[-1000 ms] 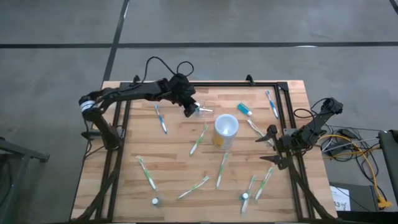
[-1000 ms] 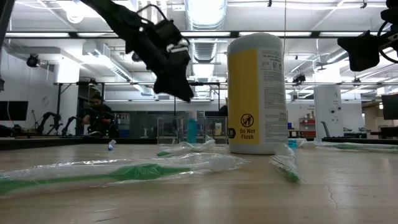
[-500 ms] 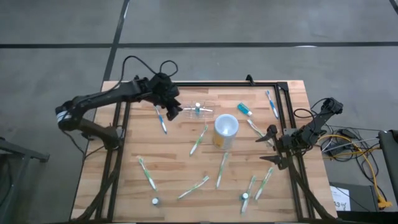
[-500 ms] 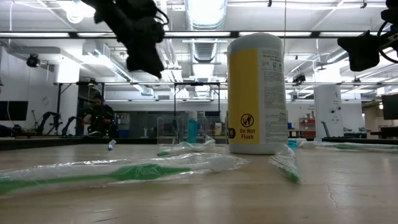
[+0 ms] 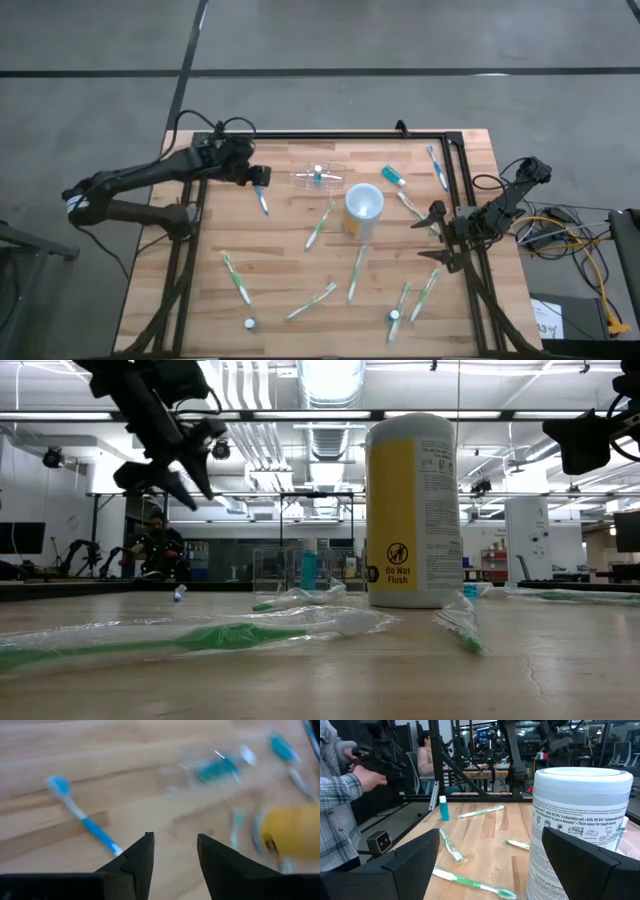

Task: Pick & Place toothbrushing station
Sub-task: Put the blue toothbrush into the left section of the transparent organizer

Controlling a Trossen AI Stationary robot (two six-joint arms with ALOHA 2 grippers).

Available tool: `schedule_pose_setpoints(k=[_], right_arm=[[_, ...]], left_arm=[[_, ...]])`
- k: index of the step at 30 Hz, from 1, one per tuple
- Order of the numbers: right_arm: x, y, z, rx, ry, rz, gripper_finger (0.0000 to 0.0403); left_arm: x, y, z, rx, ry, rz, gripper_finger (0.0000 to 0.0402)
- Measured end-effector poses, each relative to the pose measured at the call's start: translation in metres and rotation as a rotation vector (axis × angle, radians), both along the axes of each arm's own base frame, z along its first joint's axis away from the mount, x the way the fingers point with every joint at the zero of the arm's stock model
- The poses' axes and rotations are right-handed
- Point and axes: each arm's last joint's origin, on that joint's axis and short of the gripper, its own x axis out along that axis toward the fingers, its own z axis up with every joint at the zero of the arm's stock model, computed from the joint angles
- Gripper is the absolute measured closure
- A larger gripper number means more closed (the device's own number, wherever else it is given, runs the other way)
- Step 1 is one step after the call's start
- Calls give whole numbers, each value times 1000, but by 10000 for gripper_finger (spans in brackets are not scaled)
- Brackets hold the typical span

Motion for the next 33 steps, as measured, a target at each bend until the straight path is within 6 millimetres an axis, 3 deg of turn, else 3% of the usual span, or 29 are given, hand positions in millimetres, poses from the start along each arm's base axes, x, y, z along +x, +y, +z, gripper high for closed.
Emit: schedule_pose_setpoints(k=[13,33], right_arm=[[0,0,0,1,-1,0,54],[0,0,0,0,-1,0,57]], left_arm=[[-7,17,-21,-68,62,221,248],[3,65,-73,-198,233,307,250]])
